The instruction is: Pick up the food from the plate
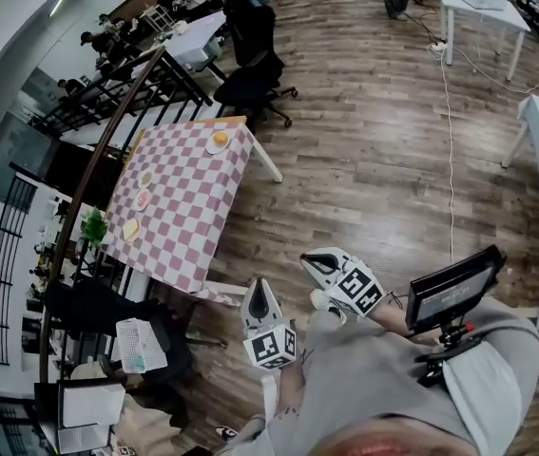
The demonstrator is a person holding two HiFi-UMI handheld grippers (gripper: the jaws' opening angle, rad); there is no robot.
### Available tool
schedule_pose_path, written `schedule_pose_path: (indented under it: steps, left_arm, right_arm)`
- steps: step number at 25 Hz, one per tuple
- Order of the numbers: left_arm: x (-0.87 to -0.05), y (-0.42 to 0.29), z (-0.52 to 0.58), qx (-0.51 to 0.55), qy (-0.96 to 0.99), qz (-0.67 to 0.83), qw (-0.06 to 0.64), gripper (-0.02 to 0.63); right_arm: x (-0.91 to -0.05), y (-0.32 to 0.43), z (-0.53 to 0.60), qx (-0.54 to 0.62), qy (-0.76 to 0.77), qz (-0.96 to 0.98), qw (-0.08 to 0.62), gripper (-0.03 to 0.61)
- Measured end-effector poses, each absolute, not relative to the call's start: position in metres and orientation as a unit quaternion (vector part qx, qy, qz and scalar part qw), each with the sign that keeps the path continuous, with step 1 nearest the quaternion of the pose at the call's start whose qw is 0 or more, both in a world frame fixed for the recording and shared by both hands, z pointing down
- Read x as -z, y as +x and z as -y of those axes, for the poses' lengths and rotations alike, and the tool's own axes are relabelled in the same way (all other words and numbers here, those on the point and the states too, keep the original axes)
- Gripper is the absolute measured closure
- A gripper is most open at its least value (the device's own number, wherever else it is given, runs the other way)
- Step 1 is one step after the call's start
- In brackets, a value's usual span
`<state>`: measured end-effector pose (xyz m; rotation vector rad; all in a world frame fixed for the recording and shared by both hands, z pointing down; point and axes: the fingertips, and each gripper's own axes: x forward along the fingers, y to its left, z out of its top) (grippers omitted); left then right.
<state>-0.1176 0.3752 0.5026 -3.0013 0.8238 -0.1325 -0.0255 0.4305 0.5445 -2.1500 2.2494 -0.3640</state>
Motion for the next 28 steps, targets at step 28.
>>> schedule_pose_path:
  steps: [28]
  left_arm:
    - [-0.532,-0.096,-0.171,0.035,-0.958,-0.284,-0.027,0.606]
  right_arm:
    - [-0.564,0.006,-0.244,0.151,-0.665,-0.728,-0.076,0.563]
